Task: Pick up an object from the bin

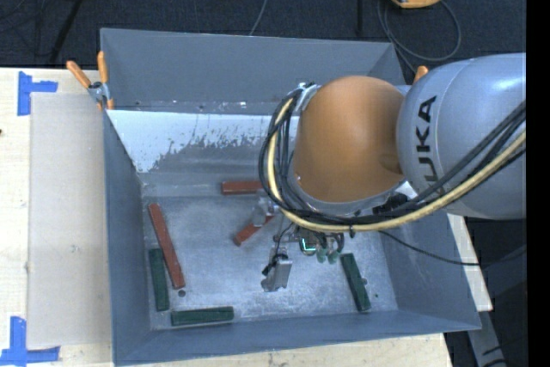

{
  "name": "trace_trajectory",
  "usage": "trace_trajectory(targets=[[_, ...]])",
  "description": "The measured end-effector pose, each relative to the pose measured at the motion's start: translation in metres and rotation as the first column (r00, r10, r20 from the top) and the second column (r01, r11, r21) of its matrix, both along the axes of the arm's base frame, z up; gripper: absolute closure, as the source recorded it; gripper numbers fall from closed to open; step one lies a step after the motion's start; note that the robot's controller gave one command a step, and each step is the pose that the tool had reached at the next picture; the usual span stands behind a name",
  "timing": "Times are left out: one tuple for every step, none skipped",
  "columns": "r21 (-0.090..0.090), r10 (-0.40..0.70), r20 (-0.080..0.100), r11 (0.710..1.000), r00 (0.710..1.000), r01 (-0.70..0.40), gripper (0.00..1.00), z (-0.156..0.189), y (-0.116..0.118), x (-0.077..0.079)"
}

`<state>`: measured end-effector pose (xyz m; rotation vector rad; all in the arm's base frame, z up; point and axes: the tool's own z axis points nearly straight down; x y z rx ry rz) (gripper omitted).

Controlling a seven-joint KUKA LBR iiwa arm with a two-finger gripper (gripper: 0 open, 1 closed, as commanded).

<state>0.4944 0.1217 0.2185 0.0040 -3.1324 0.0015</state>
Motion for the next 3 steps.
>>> trace_trajectory(targets=[[0.000,0.178,0.000,0.984,0.984,-0.178,0.00,-0.111,0.022,-0.018],[0.002,0.138,0.013,0.990,0.990,-0.138,0.00,-0.139,0.057,-0.021],[0.001,0.133,0.008,0.991,0.991,-0.133,1.00,-0.139,0.055,-0.022]])
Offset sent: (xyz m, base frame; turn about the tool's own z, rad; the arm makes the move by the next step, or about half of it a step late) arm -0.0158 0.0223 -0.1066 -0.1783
